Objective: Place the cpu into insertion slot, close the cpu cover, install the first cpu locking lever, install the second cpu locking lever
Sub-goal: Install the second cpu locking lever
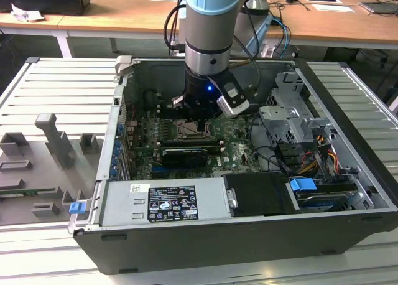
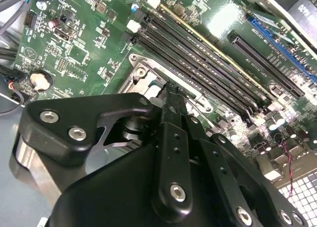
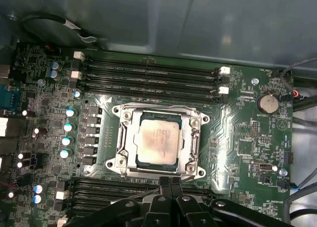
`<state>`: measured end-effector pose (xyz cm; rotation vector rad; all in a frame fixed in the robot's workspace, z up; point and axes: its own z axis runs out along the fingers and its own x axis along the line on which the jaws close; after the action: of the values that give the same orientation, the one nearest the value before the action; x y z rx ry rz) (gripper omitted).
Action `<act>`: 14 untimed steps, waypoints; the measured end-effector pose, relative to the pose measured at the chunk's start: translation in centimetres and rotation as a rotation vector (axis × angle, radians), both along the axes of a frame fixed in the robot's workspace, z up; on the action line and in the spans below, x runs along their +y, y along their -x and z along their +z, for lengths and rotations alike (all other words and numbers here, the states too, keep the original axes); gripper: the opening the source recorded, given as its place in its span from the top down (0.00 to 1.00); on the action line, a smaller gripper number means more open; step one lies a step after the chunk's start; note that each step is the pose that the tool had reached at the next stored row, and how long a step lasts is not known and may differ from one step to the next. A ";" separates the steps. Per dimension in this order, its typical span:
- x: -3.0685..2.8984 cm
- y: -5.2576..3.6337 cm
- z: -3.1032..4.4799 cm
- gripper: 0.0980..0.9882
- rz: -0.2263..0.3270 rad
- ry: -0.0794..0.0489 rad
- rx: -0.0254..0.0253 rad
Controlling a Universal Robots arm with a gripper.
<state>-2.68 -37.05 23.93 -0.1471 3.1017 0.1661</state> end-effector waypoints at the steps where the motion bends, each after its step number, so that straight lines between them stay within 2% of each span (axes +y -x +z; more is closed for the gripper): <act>1: -0.01 0.00 0.00 0.99 0.000 0.000 0.0000; 6: -0.02 0.02 -0.08 0.99 -0.002 0.000 0.0000; 10: -0.33 0.22 -0.12 0.99 -0.004 -0.021 0.0001; 13: -0.65 0.58 -0.14 0.99 -0.004 -0.029 0.0000; 14: -0.78 0.98 -0.15 0.99 -0.004 -0.031 0.0001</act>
<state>-3.65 -37.84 23.78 -0.1404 3.0975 0.2142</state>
